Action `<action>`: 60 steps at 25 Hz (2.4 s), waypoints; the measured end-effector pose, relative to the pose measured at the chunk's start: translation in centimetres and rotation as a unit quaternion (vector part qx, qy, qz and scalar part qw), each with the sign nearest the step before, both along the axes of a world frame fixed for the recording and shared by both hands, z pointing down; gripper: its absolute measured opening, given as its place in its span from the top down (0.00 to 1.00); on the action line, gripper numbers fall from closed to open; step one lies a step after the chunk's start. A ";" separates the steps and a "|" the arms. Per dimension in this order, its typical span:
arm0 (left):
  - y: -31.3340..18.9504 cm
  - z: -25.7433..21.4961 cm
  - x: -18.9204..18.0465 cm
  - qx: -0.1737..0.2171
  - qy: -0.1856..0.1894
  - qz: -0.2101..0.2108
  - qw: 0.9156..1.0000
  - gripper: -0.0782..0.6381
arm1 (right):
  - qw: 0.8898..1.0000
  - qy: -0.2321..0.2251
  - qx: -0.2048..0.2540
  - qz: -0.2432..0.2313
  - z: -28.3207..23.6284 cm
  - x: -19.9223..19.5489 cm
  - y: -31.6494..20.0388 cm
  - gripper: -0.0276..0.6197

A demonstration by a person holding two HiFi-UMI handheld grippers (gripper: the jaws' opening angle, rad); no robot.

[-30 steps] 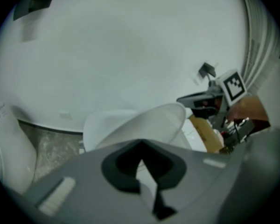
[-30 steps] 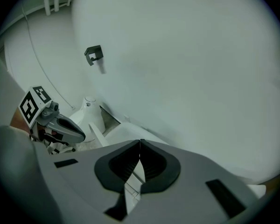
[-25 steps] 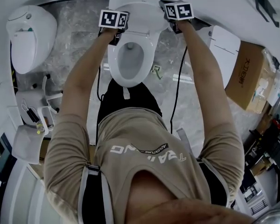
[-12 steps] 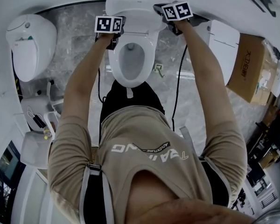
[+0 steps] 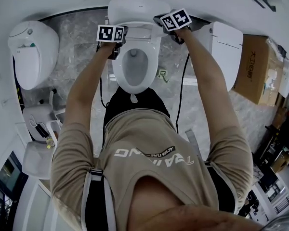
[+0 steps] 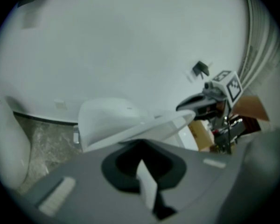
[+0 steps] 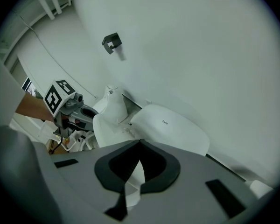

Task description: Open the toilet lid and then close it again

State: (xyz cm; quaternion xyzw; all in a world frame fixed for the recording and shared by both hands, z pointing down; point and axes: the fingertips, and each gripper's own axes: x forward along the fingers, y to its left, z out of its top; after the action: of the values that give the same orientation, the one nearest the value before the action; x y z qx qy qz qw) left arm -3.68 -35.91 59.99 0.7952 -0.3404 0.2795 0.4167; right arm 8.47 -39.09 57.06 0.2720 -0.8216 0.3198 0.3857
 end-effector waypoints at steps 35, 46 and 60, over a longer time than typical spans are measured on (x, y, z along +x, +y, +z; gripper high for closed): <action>26.5 6.7 -2.1 -0.138 -0.081 0.094 0.983 0.88 | 0.995 0.013 -0.095 -0.007 7.3 -2.4 26.0 0.94; 32.0 8.5 -4.9 -0.191 -0.085 0.078 0.975 0.88 | 0.990 0.027 -0.131 0.053 11.1 -3.1 31.5 0.94; 33.6 10.5 -5.0 -0.178 -0.131 0.093 0.971 0.88 | 0.979 0.028 -0.146 0.139 14.6 -2.5 35.4 0.94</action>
State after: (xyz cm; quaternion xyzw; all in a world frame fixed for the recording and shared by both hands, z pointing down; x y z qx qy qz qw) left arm -8.72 -2.35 70.47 0.6925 -0.2611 0.4755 0.4756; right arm 5.97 -3.64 71.71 0.3335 -0.7091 0.4787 0.3960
